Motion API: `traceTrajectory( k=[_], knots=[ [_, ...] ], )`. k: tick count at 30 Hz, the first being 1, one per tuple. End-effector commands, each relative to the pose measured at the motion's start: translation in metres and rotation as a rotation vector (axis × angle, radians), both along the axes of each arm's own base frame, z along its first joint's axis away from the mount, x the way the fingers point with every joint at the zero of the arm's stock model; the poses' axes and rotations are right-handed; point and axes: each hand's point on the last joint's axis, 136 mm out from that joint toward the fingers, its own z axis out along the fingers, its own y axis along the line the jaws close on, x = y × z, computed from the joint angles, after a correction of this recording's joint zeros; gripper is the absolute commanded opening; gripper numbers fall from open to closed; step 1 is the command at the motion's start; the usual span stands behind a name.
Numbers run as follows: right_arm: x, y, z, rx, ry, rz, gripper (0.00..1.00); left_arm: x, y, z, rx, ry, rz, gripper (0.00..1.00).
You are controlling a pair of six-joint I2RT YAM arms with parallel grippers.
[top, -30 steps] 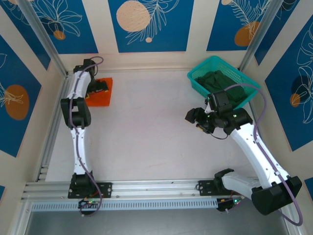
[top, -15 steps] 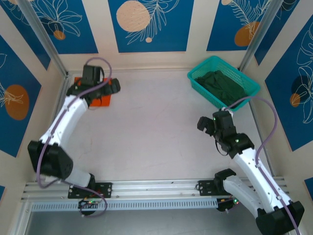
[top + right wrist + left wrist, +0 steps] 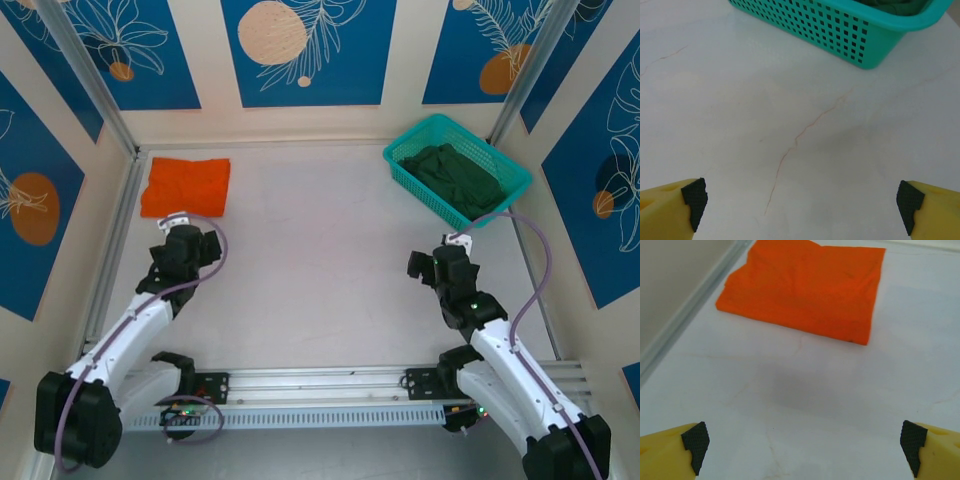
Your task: Fold and stack the t-shirts
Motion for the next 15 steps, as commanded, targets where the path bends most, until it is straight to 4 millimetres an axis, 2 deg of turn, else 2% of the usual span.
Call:
traceTrajectory(
  k=[1, 7, 12, 15],
  knots=[
    [0.016, 0.000, -0.003, -0.056, -0.066, 0.063, 0.99, 0.009, 0.017, 0.000, 0.073, -0.048, 0.003, 1.00],
    [0.023, -0.019, -0.033, -0.016, -0.011, -0.025, 0.99, 0.023, 0.028, -0.022, 0.107, -0.034, 0.023, 1.00],
    [0.044, -0.035, -0.028, -0.036, -0.062, -0.077, 0.99, 0.056, 0.001, -0.043, 0.106, -0.010, -0.160, 1.00],
    [0.060, -0.039, -0.029, -0.042, -0.065, -0.073, 0.99, 0.071, -0.010, -0.045, 0.077, -0.054, -0.204, 1.00]
  ],
)
